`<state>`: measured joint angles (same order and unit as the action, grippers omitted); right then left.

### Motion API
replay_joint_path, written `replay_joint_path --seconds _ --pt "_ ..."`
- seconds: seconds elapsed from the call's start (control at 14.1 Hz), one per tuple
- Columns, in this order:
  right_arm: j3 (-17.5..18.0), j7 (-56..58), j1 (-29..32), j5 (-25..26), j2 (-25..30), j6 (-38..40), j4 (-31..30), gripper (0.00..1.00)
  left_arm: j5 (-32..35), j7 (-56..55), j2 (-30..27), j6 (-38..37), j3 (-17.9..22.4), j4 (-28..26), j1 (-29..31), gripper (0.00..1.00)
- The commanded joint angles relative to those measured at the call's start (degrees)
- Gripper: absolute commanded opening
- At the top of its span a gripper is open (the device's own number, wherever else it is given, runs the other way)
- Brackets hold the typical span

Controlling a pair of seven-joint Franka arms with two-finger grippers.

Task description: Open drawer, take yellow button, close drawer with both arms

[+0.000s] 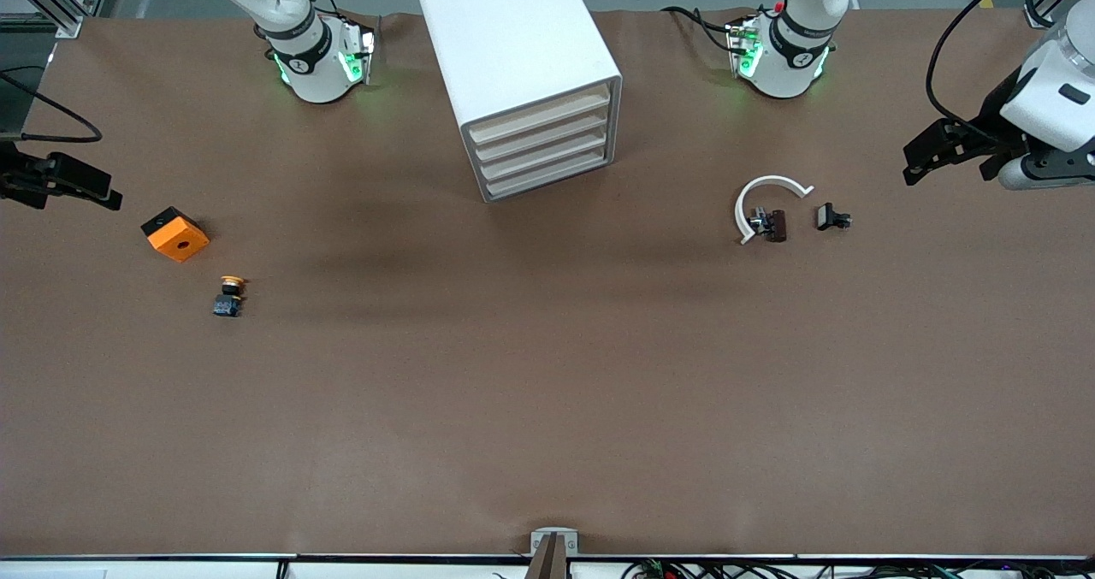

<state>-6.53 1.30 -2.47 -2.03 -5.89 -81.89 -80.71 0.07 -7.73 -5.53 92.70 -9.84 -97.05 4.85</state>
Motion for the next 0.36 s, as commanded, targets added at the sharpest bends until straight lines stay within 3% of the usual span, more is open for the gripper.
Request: replay_joint_path --seconds 0.0,0.28 --pt "0.3 -0.7 0.2 0.6 -0.7 0.8 1.5 1.00 1.2 1.5 2.5 -1.3 0.0 4.0 0.6 1.00" --pt "0.3 -0.7 0.1 0.6 -0.7 0.8 1.5 1.00 1.2 1.7 3.2 -1.3 0.0 4.6 0.6 1.00"
